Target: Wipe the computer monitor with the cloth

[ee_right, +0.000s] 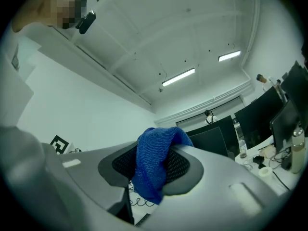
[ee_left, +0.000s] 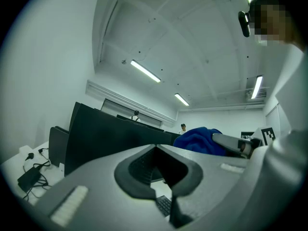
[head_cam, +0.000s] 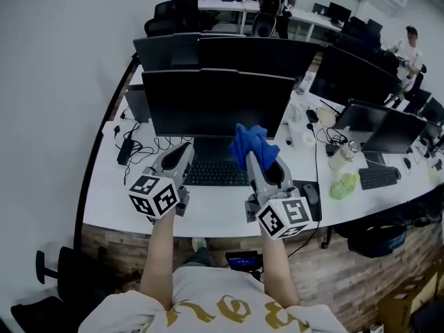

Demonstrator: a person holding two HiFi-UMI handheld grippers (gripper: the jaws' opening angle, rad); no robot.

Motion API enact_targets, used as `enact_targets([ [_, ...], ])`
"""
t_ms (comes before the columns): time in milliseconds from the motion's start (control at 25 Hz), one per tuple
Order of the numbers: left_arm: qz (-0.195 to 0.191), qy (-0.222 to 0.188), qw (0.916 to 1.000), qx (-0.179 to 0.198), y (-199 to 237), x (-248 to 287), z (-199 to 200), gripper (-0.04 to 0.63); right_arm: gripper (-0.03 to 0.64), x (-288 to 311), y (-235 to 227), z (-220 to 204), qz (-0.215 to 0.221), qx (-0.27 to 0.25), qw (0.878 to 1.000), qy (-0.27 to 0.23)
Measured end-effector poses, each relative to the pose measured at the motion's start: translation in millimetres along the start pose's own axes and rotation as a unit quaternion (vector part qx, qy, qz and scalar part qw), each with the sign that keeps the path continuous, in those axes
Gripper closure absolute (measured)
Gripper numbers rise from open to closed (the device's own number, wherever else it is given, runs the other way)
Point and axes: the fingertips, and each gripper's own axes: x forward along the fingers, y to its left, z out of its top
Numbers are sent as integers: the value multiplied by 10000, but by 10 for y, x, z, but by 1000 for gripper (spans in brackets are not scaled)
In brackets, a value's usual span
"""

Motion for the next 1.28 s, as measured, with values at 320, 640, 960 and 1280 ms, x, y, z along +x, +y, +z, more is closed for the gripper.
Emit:
enact_targets([
  [320, -427, 13, 9991, -14, 582, 677, 182, 595, 466, 850, -153, 43, -177, -528, 9984, -117],
  [640, -880, 198, 9959, 117, 932, 1208, 324, 595, 466, 1498, -281, 203, -505, -1038, 9926, -388],
  [960, -1241, 229, 9920, 37, 1122, 1527, 339, 595, 466, 2021, -312, 340, -646, -1529, 9850, -473],
  [1280, -1321, 204, 9910, -11, 1255, 1710, 342, 595, 466, 2419, -420, 274, -571, -1523, 9854, -496],
])
